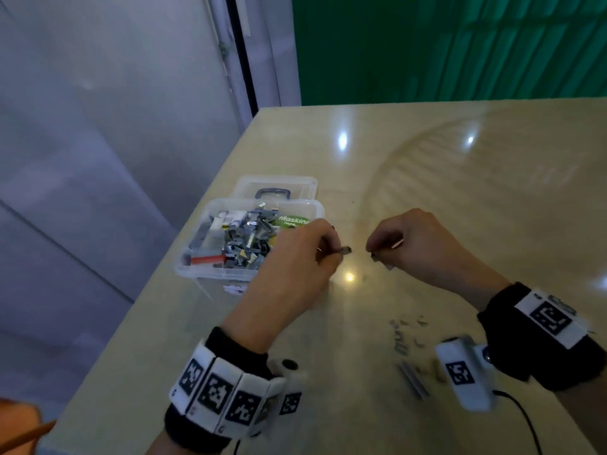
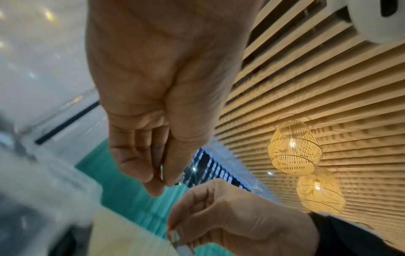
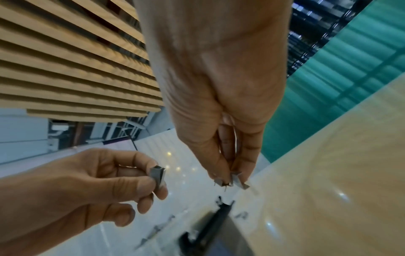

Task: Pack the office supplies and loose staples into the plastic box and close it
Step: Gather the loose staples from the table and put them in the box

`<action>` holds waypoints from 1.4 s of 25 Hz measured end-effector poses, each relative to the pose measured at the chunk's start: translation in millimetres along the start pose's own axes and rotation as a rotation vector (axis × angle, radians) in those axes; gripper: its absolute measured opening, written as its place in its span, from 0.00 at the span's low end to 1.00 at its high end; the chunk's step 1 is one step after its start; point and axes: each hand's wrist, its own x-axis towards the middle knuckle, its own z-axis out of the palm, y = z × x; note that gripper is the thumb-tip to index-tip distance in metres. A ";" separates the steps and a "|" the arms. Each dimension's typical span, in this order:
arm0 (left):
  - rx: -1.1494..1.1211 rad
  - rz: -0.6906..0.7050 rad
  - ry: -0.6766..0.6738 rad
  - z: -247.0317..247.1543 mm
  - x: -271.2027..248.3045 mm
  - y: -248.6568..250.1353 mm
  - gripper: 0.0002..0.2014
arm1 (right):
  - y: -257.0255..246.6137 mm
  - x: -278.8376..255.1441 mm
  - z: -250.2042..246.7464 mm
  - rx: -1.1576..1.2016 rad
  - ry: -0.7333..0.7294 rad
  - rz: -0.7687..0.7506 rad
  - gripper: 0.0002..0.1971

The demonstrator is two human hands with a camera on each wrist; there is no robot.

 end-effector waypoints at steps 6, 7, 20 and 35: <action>0.240 -0.178 0.226 -88.6 0.7 -72.4 0.03 | -95.7 80.2 43.8 0.087 -0.061 -0.269 0.12; 0.271 -0.207 0.204 -91.9 1.4 -82.3 0.03 | -104.8 91.6 53.8 0.087 -0.083 -0.288 0.12; 0.271 -0.226 0.127 -102.4 15.7 -109.8 0.06 | -127.4 144.5 92.7 0.070 -0.213 -0.234 0.12; 0.147 0.058 0.142 -35.0 70.5 -36.4 0.11 | -59.3 70.6 -18.5 -0.010 -0.177 -0.145 0.07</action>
